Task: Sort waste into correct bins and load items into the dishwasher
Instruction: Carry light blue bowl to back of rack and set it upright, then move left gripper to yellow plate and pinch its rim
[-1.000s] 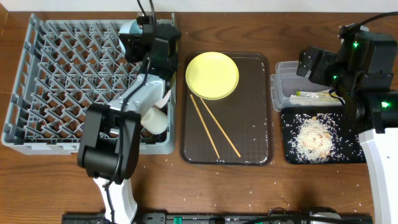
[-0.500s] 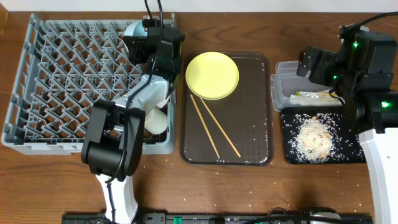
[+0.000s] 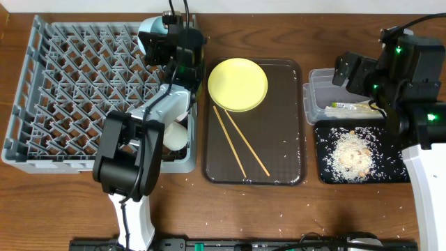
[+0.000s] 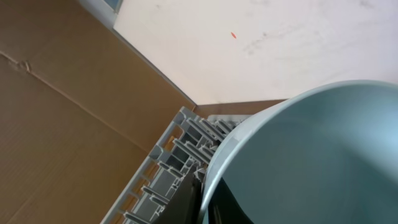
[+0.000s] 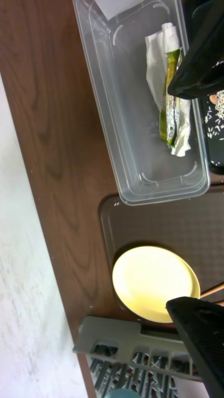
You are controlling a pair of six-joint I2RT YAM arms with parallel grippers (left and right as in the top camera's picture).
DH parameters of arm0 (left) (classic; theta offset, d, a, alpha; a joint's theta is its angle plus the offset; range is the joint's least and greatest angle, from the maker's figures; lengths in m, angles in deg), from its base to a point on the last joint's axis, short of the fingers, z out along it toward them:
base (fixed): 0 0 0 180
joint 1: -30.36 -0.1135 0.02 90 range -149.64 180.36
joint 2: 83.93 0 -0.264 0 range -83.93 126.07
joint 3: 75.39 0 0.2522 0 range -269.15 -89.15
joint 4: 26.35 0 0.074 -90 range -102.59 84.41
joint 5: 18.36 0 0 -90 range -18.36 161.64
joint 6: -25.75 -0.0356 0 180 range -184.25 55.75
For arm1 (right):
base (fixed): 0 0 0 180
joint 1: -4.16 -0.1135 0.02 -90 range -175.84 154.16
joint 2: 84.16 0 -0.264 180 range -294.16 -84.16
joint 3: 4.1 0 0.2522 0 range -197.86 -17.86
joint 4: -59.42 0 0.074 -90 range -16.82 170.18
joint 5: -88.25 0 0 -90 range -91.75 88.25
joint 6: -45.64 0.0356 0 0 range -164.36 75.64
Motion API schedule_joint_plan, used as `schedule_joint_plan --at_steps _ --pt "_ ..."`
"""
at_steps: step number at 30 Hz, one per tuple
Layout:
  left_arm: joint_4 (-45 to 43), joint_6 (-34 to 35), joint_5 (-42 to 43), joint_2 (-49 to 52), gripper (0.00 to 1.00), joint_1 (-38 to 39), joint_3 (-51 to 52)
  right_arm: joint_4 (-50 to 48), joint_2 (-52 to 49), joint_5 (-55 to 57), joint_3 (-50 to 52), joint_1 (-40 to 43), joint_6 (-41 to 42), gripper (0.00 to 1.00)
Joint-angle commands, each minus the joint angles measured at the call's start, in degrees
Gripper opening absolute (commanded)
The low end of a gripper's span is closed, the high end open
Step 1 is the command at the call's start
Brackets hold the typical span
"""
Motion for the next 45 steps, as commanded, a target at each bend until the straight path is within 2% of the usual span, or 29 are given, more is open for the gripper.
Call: schedule_joint_plan --at_steps 1,14,28,40,41,43,44,45 --pt "-0.59 -2.27 -0.94 2.64 0.07 -0.52 -0.31 -0.09 -0.37 0.81 -0.35 0.31 0.76 0.99" --pt "-9.22 -15.1 -1.2 4.59 0.07 0.02 -0.31 -0.09 -0.37 0.81 -0.35 0.31 0.76 0.99" --pt "-9.09 -15.74 -1.62 4.59 0.07 0.33 -0.02 -0.09 -0.37 0.81 -0.35 0.31 0.76 0.99" --pt "-6.71 -16.11 -5.38 4.59 0.08 4.66 0.02 -0.09 -0.37 0.81 -0.35 0.31 0.76 0.99" --pt "-6.71 -16.11 -6.14 4.59 0.09 4.96 0.02 -0.09 -0.37 0.81 -0.35 0.31 0.76 0.99" --pt "-6.71 -16.11 -7.5 4.59 0.17 5.53 0.02 -0.09 -0.37 0.81 -0.35 0.31 0.76 0.99" --pt "-6.69 -16.06 -8.15 4.59 0.26 5.79 0.02 -0.09 -0.37 0.81 -0.35 0.31 0.76 0.99" --pt "-6.69 -16.02 -9.35 4.59 0.3 6.14 0.02 -0.09 -0.37 0.81 -0.35 0.31 0.76 0.99"
